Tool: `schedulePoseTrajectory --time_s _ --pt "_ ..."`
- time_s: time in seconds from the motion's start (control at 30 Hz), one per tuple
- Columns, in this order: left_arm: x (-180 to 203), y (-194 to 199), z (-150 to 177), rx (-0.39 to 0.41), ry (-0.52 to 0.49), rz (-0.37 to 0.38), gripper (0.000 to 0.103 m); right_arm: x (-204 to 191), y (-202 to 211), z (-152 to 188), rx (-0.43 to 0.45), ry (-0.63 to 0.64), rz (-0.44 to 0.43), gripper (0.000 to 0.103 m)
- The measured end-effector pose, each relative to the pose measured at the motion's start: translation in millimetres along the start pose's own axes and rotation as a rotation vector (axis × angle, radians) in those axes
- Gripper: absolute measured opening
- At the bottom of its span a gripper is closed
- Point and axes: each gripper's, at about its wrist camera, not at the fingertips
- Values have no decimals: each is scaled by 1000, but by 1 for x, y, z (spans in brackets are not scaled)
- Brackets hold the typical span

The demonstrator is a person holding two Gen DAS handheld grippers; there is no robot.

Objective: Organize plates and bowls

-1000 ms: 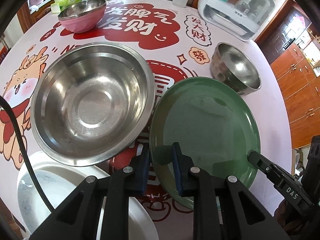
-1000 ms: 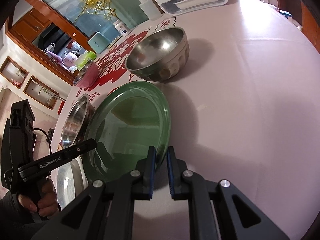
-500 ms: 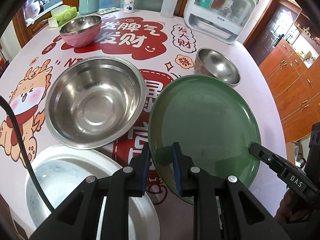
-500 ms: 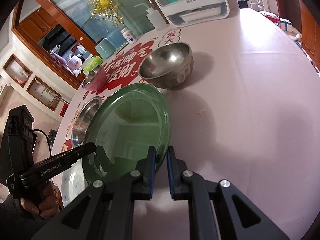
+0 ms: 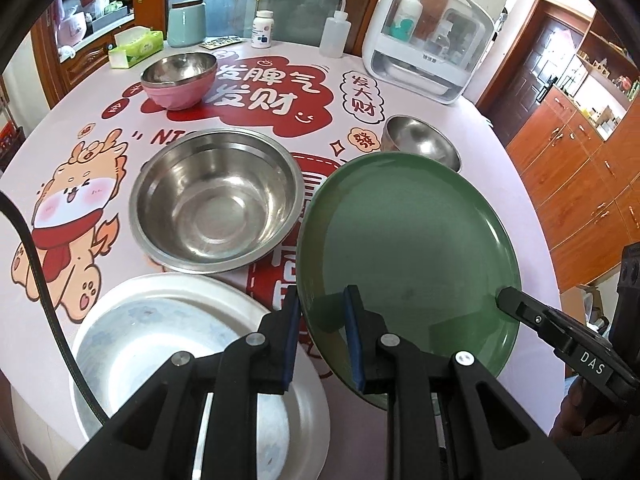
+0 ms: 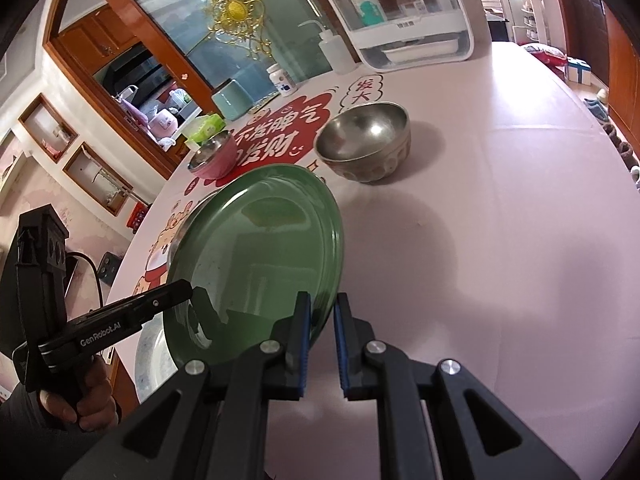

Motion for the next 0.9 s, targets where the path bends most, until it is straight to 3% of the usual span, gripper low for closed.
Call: schedulePoseTrajectory --time_s 0.43,0.9 --pt "-11 36 22 31 6 -30 19 -26 12 16 0 46 -29 12" --pt "-44 72 56 9 62 -70 19 -69 12 46 -58 92 -56 12"
Point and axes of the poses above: each gripper's, at about its wrist camera, not at the fingertips, and y roughly against the way its jaws point, x to its right, z to its underside, and after that the axes turned 14 degrees about z, right-handed
